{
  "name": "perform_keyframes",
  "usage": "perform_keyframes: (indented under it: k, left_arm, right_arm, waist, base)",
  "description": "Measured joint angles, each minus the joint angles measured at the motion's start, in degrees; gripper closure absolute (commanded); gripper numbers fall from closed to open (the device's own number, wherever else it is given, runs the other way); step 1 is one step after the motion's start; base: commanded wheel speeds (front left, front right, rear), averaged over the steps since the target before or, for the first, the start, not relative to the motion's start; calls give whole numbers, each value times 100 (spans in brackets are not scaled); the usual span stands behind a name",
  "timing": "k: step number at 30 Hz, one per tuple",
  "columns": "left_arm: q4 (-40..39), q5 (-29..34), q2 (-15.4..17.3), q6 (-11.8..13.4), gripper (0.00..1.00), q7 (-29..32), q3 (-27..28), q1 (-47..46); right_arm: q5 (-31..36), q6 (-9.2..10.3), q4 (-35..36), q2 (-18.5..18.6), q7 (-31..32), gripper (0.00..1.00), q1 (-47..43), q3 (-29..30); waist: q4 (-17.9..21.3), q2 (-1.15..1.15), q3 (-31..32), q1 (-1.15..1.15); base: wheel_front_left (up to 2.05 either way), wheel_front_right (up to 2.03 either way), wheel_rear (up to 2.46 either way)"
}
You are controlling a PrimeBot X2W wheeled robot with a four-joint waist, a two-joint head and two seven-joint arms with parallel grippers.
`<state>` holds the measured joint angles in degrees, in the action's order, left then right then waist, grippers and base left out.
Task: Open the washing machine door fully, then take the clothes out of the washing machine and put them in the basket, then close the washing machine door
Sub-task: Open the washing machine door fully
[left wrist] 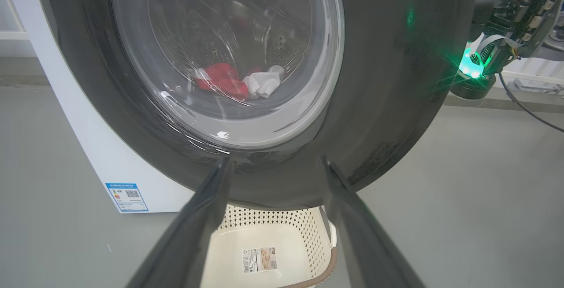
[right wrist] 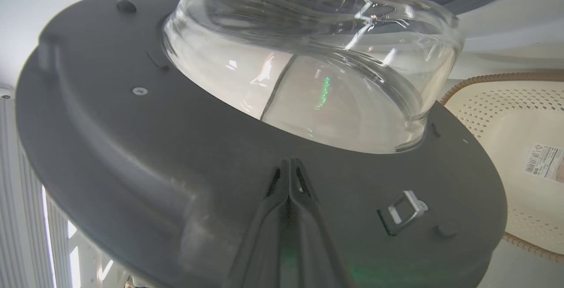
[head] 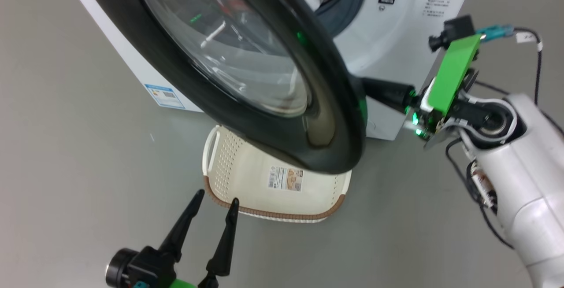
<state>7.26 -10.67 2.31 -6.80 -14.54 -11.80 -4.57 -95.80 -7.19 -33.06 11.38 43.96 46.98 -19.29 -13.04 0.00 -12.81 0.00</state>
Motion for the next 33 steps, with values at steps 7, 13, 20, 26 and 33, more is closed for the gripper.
perform_keyframes:
  k: [7, 13, 20, 26, 33]
  left_arm:
    - [-1, 2, 4, 100, 0, 0, -82, 179]
    - [-1, -1, 8, 152, 0, 0, -114, 358]
    - [-3, -5, 13, 192, 0, 0, -107, 545]
    - [-2, -7, 15, 282, 0, 0, -64, 614]
    - [7, -7, 18, 332, 0, 0, 23, 727]
  right_arm:
    - [92, 0, 330, -126, -1, 100, -502, -37]
    - [194, 0, 501, -245, 51, 100, -862, -114]
    - [212, 0, 662, -430, 153, 100, -1194, -254]
    - [256, 0, 777, -482, 193, 100, -1355, -353]
    - [271, 0, 838, -583, 193, 100, -1521, -432]
  waist:
    - [-149, 0, 247, 0]
    - [-359, 0, 436, 0]
    - [-659, 0, 625, 0]
    - [-936, 0, 737, 0]
    - [-1195, 0, 840, 0]
  base:
    - [0, 0, 0]
    - [0, 0, 0]
    - [0, 0, 0]
    - [0, 0, 0]
    - [0, 0, 0]
